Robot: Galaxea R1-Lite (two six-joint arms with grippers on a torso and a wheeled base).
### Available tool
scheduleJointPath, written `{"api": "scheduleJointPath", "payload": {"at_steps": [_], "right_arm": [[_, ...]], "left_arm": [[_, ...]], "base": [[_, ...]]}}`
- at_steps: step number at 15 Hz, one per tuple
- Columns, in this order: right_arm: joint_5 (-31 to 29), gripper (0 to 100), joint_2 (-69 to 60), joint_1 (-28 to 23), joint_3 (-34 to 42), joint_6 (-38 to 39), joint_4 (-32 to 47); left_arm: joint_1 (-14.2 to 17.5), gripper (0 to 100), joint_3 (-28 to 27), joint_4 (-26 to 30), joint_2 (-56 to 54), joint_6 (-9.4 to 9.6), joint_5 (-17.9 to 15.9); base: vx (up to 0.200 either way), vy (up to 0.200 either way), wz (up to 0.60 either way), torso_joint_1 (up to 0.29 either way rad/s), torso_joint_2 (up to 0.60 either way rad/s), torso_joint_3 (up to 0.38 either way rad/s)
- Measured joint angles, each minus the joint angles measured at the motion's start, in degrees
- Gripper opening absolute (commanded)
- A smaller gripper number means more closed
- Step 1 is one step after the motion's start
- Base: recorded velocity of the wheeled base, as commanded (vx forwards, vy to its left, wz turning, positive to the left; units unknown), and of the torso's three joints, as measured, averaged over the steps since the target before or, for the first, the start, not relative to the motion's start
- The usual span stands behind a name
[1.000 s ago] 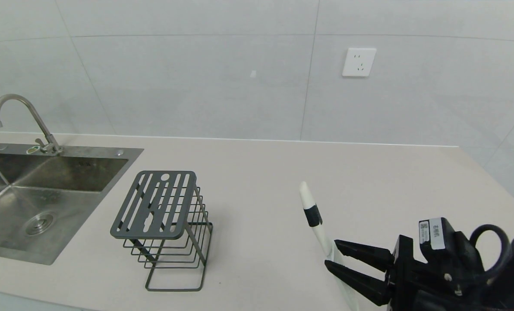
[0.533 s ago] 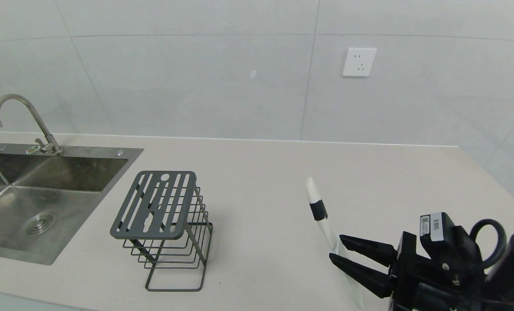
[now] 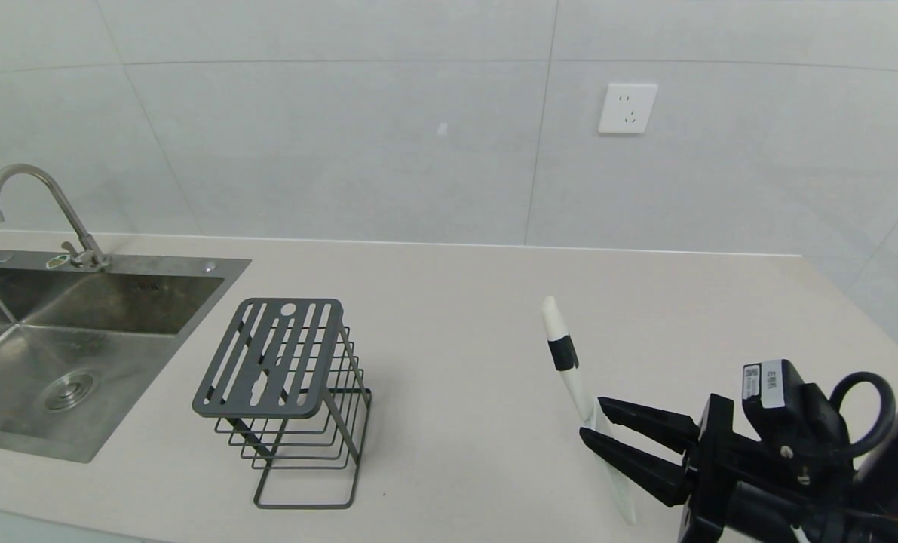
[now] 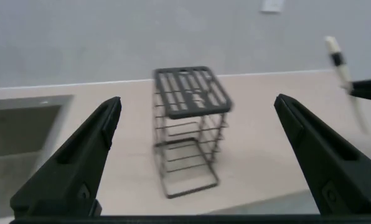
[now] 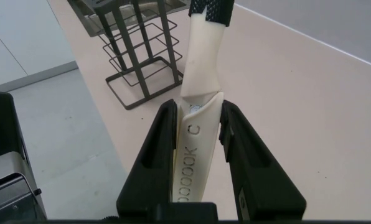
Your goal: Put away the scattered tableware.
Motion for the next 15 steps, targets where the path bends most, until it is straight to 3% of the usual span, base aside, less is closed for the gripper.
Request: {"api": "scheduleJointPath", "payload": {"at_steps": [2,6,11,15], "right_arm": [[0.0,0,-0.3,0.0,-0.1,0.0,0.0],[0.0,0,-0.6,0.2,-0.2,0.0,0.0],[0.0,0,-0.7,0.2,-0.3,0.0,0.0],[-0.1,0,-0.4,0.1,-1.8,0.0,0.0]], "left_arm": [[-3.9,100,-0.5,-0.1,2.1,-0.13,-7.9],[-7.8,100,-4.3,-2.9,14.2,-0.27,-14.4],[-11.9,100,-9.0,-20.7,39.5,-0.74,-15.6],[-18.1,100,-13.4,-23.8,53.5,-2.77,-10.0]], "base": [[0.0,0.0,0.0,0.0,0.0,0.0],[0.0,0.0,0.0,0.0,0.0,0.0],[0.0,0.0,0.0,0.0,0.0,0.0],[0.0,0.0,0.0,0.0,0.0,0.0]]}}
